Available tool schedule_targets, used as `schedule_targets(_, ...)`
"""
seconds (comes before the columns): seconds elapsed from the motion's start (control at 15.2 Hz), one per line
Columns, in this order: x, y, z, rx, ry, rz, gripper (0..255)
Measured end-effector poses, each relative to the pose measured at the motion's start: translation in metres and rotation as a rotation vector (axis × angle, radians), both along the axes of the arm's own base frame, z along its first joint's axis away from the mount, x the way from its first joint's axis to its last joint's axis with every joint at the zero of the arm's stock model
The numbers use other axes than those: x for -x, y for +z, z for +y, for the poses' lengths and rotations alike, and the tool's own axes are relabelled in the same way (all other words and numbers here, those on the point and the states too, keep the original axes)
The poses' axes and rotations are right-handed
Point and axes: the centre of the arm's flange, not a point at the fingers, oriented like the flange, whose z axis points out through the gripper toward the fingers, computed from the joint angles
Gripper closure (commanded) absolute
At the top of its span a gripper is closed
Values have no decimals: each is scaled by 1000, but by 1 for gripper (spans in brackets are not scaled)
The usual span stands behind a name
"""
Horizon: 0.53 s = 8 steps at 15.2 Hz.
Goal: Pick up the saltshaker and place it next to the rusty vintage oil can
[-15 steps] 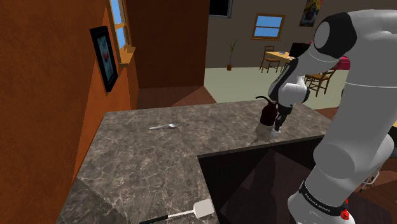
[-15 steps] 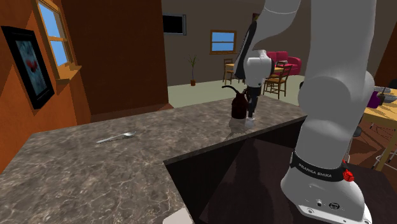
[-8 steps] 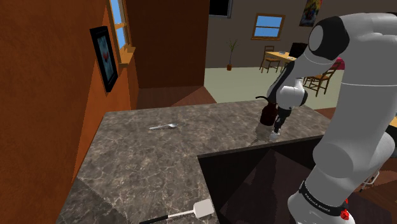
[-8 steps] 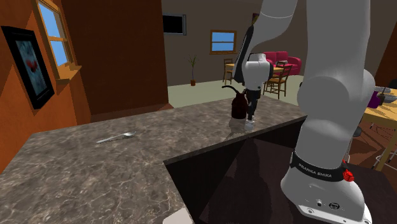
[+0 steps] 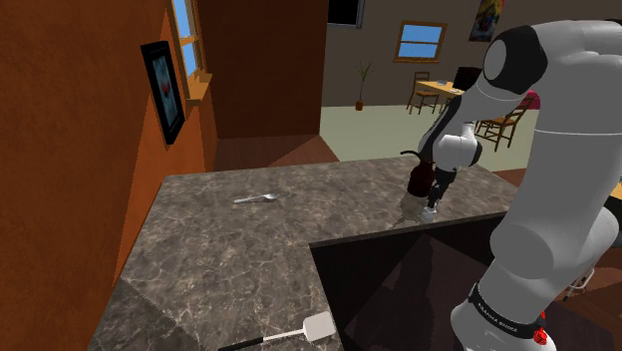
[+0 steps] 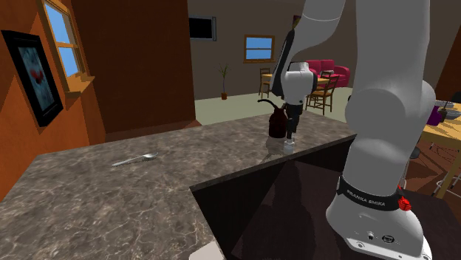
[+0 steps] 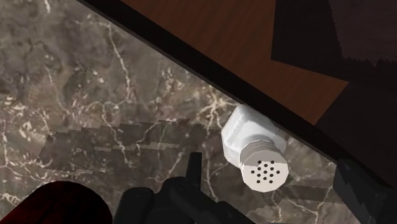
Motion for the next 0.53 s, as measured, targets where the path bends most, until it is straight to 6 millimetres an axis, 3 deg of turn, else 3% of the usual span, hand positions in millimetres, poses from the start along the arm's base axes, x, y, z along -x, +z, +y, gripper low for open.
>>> schedule_targets(0.13, 0, 8, -1, 0, -1, -1, 0)
schedule_targets(0.4, 1, 45, 0, 0, 0, -2, 0)
schedule_targets(0.53, 0, 49, 0, 0, 0, -1, 0)
